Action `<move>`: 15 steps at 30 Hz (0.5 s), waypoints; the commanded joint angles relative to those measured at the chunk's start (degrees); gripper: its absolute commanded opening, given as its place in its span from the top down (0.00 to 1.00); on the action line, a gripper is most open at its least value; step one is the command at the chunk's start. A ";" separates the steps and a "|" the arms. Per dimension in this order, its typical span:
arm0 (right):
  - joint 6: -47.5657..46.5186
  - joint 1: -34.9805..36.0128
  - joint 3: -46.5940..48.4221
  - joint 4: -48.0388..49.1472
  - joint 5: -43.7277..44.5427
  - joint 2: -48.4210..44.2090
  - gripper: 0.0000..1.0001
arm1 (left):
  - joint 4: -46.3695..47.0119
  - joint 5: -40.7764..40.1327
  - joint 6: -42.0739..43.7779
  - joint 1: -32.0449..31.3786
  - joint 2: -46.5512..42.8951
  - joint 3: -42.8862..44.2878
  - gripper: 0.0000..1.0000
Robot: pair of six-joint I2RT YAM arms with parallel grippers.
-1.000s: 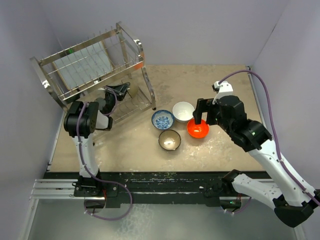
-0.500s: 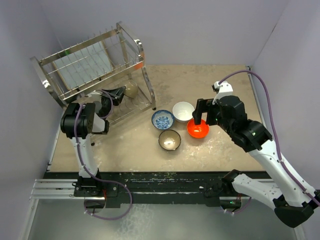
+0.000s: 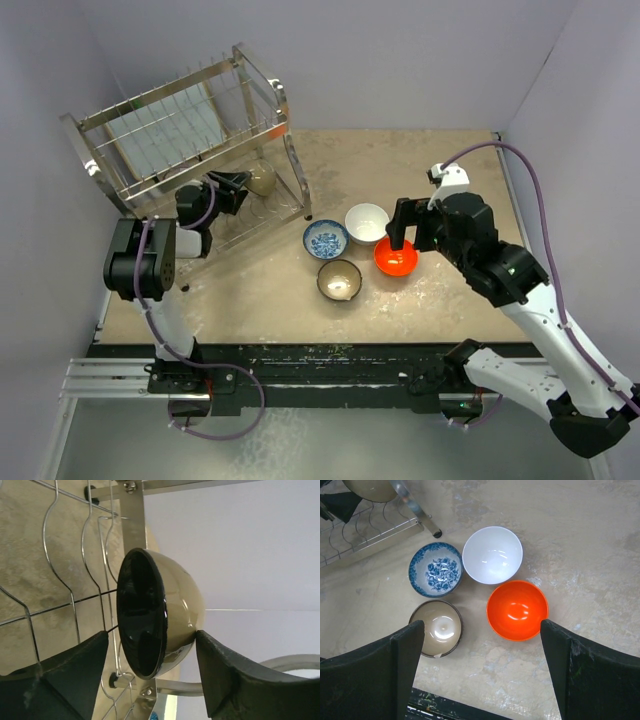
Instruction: Load the bowls into the dish rack
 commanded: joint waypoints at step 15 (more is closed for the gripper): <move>0.29 0.12 3.24 0.57 -1.27 -2.84 0.01 | -38.00 -9.15 10.61 -0.12 -11.71 8.21 0.16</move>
